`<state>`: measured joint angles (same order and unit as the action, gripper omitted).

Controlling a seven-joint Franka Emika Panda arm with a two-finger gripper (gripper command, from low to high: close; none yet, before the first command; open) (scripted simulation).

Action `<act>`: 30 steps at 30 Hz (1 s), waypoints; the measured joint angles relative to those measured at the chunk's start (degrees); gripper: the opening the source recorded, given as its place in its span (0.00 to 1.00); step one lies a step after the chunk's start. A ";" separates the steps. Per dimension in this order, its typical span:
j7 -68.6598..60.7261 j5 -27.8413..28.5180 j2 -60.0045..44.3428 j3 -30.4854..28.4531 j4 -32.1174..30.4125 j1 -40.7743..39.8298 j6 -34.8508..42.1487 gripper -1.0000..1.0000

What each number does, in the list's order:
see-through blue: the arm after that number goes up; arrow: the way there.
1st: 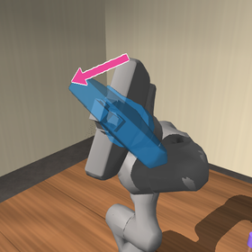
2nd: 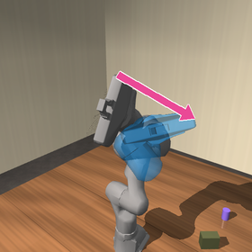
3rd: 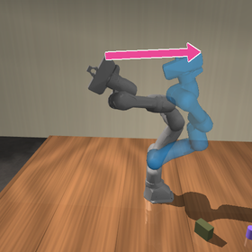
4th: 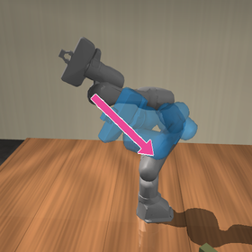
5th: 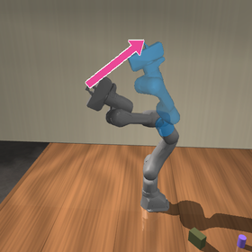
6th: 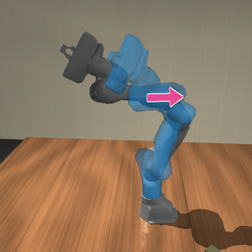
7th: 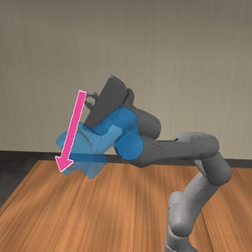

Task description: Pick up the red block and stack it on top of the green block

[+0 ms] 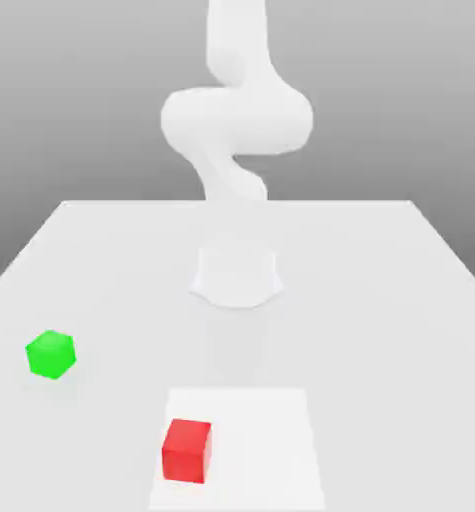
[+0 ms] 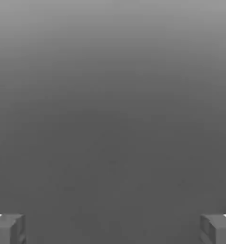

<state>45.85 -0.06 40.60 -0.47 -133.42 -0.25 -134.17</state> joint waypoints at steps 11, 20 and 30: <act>-0.10 -0.47 -23.20 -2.12 -7.24 -1.15 -10.57 0.50; -0.41 -1.15 -41.90 -3.36 -13.09 -2.79 -19.11 0.50; -1.97 -3.35 -59.59 -2.15 -13.37 -4.21 -31.57 0.00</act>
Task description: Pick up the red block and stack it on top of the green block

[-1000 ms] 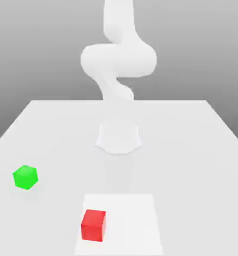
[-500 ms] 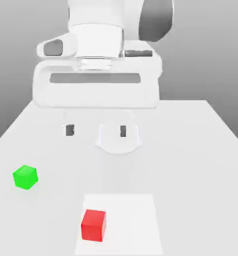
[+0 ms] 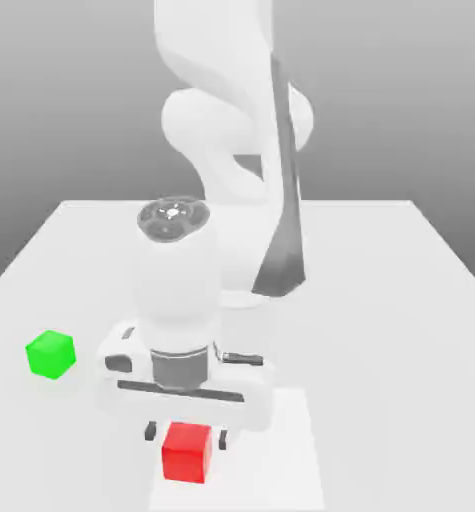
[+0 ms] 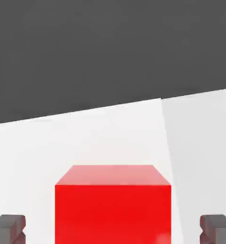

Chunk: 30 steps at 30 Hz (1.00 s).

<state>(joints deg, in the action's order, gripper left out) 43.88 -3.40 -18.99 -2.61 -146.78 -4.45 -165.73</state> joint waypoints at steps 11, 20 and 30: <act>1.40 1.87 9.36 -0.86 -1.44 0.46 7.90 0.00; 21.59 5.93 17.91 -9.47 -6.57 -11.07 11.02 0.00; 45.17 8.96 25.82 -15.22 -12.60 -26.26 12.75 0.00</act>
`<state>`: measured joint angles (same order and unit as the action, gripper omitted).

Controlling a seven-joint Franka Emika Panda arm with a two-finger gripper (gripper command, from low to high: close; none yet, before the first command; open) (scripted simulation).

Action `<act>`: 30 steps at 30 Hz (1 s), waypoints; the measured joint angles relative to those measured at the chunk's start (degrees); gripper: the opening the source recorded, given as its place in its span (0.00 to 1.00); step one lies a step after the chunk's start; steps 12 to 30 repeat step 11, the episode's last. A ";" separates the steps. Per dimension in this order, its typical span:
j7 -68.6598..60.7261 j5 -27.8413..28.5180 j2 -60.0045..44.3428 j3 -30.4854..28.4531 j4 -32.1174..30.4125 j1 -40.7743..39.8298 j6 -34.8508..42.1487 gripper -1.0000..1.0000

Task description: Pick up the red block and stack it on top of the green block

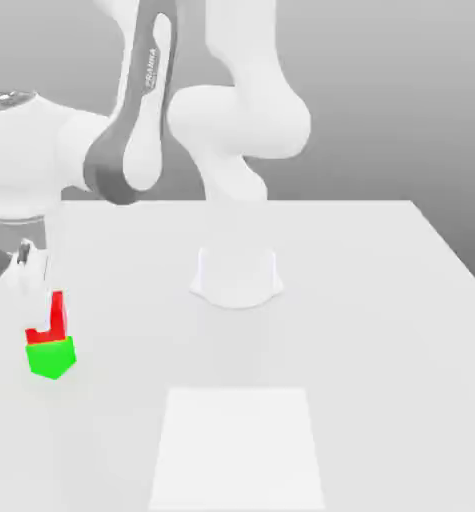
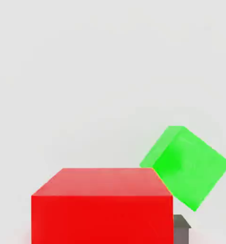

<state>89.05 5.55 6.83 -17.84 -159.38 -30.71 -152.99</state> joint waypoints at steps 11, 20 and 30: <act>-4.42 -12.15 -12.16 0.23 -0.59 -1.41 -12.06 1.00; -4.42 -12.15 -12.16 0.23 -0.59 -1.41 -12.06 1.00; -4.42 -12.15 -12.16 0.23 -0.59 -1.41 -12.06 1.00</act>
